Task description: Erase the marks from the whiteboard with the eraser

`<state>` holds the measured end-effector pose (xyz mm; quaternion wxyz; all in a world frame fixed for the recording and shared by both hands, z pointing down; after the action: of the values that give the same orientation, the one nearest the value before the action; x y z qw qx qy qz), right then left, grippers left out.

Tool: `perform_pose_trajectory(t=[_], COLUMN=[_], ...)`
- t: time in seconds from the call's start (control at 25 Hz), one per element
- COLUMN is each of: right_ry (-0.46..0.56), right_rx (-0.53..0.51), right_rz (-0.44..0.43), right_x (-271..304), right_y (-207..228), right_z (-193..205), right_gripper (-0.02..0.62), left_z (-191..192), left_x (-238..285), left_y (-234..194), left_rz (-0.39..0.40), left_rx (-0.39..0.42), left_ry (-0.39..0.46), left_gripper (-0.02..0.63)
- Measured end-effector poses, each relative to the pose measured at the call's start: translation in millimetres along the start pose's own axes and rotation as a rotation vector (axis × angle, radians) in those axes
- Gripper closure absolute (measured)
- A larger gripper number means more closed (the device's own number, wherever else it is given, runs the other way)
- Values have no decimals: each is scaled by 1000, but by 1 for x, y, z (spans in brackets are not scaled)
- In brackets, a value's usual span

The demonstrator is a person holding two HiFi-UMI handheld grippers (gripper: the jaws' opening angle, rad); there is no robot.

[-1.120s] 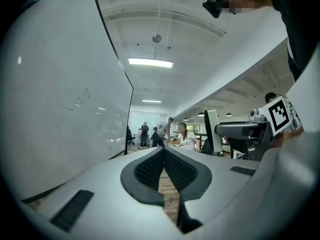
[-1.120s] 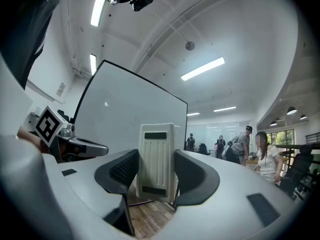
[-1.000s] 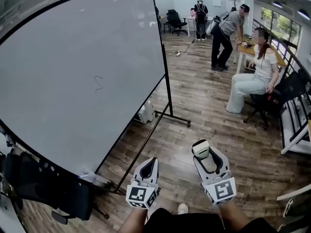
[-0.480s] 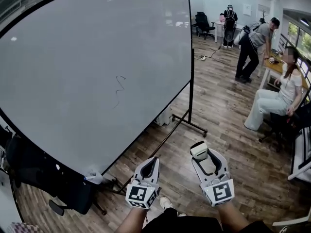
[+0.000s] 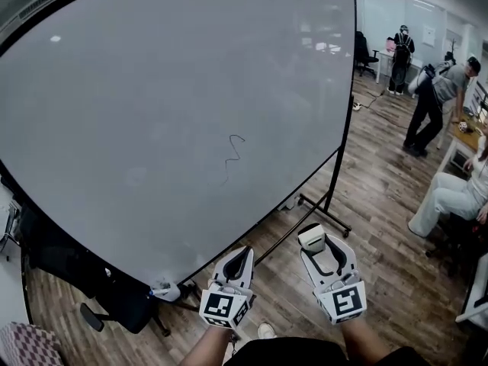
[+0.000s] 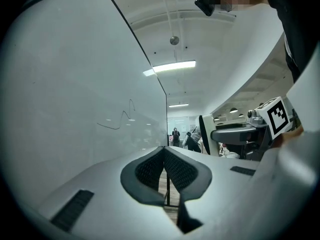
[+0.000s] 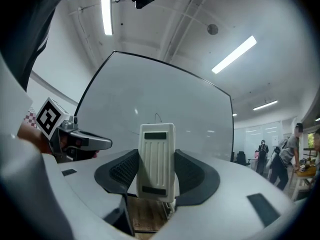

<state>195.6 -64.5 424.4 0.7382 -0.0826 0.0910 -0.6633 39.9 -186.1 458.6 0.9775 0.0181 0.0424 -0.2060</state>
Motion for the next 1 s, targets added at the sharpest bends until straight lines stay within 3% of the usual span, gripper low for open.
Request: perform_pose_trajectory(t=[0.56, 0.76, 1.0], right_ry=[97, 155, 189], right_rx=[-49, -103, -153], right_rz=[-111, -219, -257], right_x=[116, 150, 188], right_y=[-3, -3, 11], right_z=[-18, -35, -52], right_gripper=[347, 348, 348], left_z=[-7, -10, -18], left_x=[15, 21, 36], left_y=[-73, -84, -88], left_rz=[-125, -200, -275], left_rx=[37, 52, 108], left_ry=[22, 18, 28], left_gripper=[588, 588, 588])
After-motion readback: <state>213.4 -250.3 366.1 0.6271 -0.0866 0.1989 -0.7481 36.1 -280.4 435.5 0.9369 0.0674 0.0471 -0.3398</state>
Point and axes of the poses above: the fingertips, and each gripper's own axes: x forward along the fingers, y to its right, z out of its underside, the point moved 5 cm from there along -x, backward along the fingers
